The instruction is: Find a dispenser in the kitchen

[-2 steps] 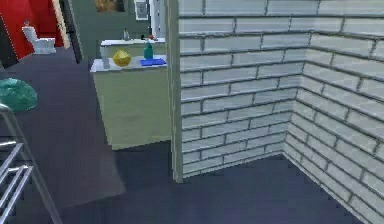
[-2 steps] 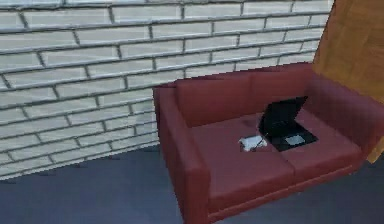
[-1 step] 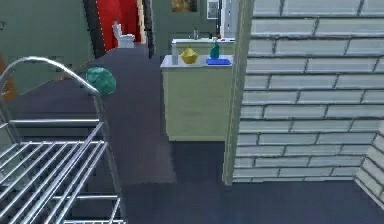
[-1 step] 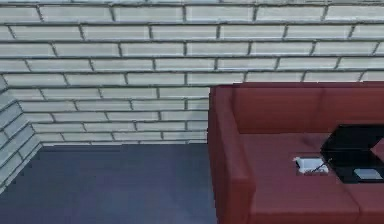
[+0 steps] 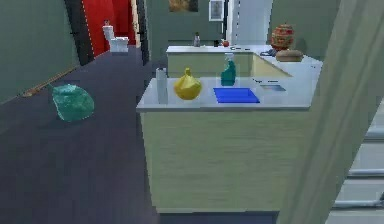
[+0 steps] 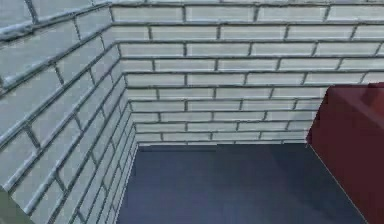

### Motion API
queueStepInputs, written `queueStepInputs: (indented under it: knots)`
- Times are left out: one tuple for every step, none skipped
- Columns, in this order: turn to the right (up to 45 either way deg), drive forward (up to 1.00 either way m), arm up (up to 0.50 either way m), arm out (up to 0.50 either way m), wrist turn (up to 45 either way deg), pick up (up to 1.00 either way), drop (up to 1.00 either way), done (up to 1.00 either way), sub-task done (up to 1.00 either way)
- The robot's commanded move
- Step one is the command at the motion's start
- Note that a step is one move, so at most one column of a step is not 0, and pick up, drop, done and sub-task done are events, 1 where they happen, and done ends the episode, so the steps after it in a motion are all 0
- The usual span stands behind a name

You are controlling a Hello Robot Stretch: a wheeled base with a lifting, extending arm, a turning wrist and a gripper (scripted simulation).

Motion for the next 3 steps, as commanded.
queueStepInputs:
  knots:
    - [0.0, 0.65, 0.00, 0.00, 0.0, 0.00, 0.00, 0.00, 0.00]
    - [15.0, 0.00, 0.00, 0.00, 0.0, 0.00, 0.00, 0.00, 0.00]
    - [0.0, 0.00, 0.00, 0.00, 0.0, 0.00, 0.00, 1.00, 0.00]
